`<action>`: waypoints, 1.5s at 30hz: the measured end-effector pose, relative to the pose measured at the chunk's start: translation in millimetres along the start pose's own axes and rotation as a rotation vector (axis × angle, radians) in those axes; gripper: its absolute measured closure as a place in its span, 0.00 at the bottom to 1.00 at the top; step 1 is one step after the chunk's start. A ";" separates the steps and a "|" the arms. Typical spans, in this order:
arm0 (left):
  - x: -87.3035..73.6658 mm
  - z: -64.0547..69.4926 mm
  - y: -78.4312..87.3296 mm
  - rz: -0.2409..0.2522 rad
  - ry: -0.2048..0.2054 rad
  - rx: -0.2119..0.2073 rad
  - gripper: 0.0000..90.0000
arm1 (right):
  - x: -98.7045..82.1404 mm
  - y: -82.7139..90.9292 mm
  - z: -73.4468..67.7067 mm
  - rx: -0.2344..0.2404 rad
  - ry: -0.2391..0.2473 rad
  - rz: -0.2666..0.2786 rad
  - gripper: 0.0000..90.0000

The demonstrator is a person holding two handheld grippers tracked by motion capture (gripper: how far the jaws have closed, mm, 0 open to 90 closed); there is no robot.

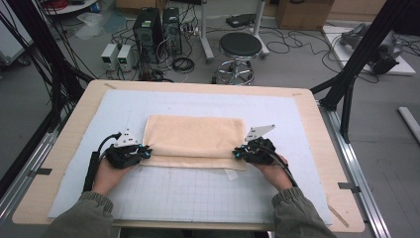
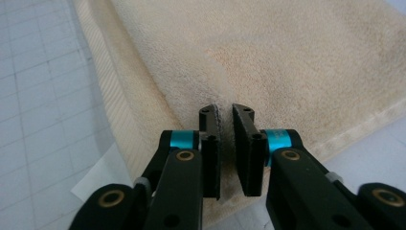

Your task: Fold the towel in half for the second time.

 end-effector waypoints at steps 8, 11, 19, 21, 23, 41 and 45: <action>8.9 2.0 20.8 0.053 0.001 0.002 0.93 | 7.7 25.4 -10.8 0.009 0.029 0.071 0.94; 10.4 6.4 28.4 0.061 -0.009 -0.010 0.93 | 9.1 33.6 -16.1 0.019 0.041 0.077 0.94; -1.8 16.3 33.8 0.046 -0.005 -0.079 0.69 | 2.8 36.7 -23.1 0.075 0.008 0.066 0.71; -1.1 16.2 29.9 0.043 0.009 -0.074 0.72 | 3.9 33.5 -21.2 0.076 -0.006 0.078 0.72; -1.3 15.7 24.3 0.030 0.013 -0.066 0.75 | 4.5 26.5 -20.4 0.058 -0.007 0.054 0.73; -7.4 16.4 16.6 0.035 0.059 -0.042 0.62 | -9.0 14.3 -15.0 -0.023 -0.056 0.089 0.57; -5.0 16.0 20.1 0.067 0.088 -0.046 0.51 | -9.5 18.8 -12.7 -0.053 -0.074 0.116 0.47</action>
Point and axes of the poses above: each handheld gripper's, and its own axes: y roughly backward along the jaws, x roughly out of its top, z roughly to its right, the point moved 1 cm from there along -y, roughly forward along the jaws, and after that the axes turned 3 degrees about x, right-handed, at the moved point
